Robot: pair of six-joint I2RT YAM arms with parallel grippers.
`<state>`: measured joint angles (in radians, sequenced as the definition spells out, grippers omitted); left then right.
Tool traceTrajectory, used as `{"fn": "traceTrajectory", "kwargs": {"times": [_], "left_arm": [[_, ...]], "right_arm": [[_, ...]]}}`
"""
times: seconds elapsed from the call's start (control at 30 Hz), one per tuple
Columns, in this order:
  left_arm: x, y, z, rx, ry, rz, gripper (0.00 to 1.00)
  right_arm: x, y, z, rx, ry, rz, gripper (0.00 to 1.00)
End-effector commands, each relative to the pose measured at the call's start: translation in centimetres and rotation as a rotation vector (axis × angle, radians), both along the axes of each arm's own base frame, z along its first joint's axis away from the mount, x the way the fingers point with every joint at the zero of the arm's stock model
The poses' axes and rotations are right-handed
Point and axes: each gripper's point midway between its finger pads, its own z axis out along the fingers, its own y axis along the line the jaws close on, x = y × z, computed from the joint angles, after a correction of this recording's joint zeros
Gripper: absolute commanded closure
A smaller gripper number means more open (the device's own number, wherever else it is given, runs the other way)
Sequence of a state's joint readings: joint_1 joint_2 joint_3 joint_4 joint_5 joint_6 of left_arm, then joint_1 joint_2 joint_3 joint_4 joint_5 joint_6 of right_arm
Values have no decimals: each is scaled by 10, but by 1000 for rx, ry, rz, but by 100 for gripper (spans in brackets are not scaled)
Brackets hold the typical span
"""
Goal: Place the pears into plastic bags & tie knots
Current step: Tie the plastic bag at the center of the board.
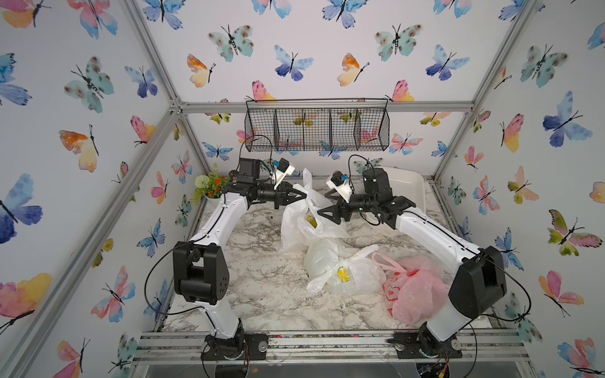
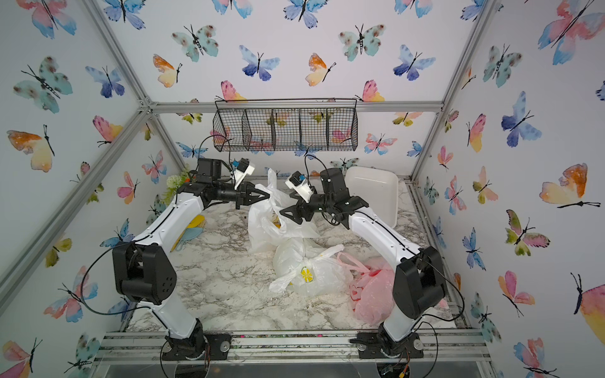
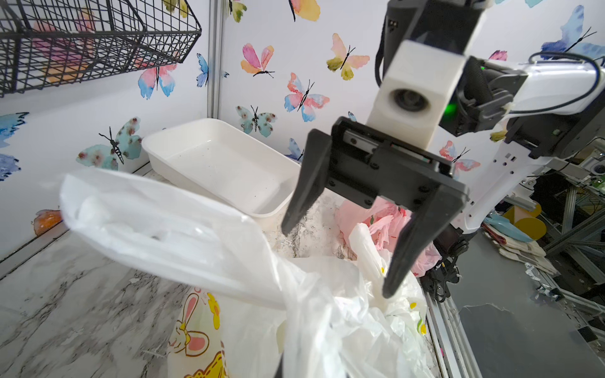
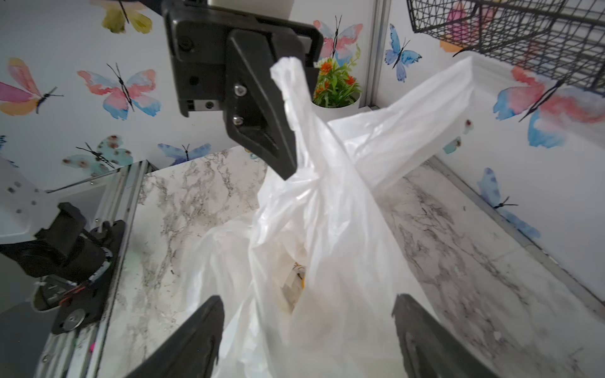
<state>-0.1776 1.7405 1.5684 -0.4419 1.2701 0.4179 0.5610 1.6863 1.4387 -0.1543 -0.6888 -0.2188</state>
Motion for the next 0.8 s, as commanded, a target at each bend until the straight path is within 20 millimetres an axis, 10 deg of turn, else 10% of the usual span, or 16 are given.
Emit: {"fn": "traceTrajectory", "kwargs": {"times": [0.0, 0.3, 0.6, 0.77], "left_arm": [[-12, -2, 19, -31, -40, -31, 100], [-12, -4, 17, -35, -28, -48, 100], [-2, -4, 8, 15, -9, -17, 99], [0, -2, 3, 43, -3, 12, 72]], "right_arm": [[17, 11, 1, 19, -19, -20, 13], [32, 26, -5, -4, -70, 50, 19], [13, 35, -4, 24, -52, 204, 92], [8, 33, -4, 15, -54, 218, 97]]}}
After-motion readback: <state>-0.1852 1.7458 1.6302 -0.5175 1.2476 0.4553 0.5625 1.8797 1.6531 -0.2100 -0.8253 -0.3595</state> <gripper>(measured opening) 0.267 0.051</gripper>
